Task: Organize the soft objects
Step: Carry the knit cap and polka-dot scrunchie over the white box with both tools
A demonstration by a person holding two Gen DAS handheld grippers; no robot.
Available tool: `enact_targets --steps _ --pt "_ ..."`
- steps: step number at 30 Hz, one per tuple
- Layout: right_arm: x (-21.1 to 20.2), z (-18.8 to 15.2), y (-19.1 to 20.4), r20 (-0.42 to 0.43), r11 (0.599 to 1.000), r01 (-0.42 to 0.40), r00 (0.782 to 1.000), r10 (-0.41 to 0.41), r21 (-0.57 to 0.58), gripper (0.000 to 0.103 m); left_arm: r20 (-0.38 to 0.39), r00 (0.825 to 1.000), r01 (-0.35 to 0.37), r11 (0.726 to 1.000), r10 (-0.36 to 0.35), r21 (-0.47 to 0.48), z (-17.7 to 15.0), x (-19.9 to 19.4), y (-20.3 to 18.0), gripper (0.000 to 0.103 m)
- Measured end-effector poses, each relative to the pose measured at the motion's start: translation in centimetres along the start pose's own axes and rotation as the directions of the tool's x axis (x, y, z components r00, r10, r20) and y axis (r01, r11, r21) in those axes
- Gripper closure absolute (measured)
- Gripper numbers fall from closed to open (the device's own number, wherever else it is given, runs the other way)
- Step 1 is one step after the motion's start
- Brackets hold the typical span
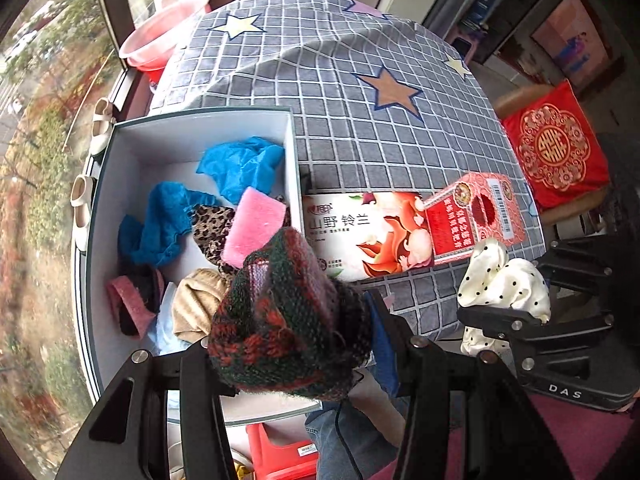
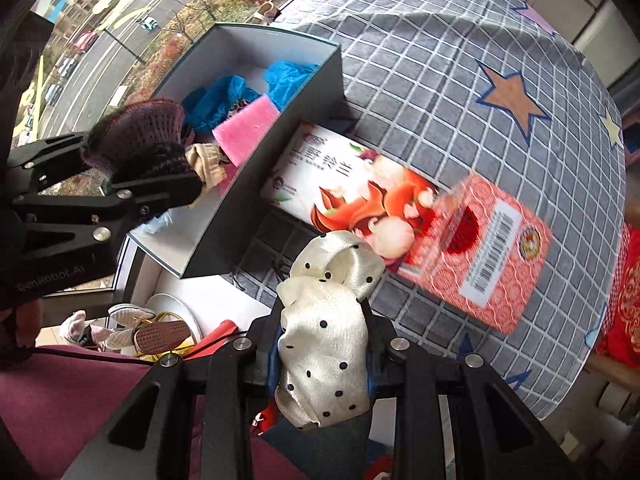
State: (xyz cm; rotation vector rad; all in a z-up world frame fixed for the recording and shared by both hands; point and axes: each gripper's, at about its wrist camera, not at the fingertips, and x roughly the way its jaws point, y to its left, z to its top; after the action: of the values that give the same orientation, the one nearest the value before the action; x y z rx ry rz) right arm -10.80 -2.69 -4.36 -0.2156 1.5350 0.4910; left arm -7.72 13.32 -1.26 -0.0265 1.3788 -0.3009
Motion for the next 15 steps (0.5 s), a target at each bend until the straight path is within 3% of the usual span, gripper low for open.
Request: enact_targets --steps 15 --pt "0.2 4.8 3.4 0.011 0.996 -0.05 0.999 0.051 -0.076 0.072 0.012 0.998 -0.052 0.99 0.054 -0.129 0.0 -0.2 3.9 0.049"
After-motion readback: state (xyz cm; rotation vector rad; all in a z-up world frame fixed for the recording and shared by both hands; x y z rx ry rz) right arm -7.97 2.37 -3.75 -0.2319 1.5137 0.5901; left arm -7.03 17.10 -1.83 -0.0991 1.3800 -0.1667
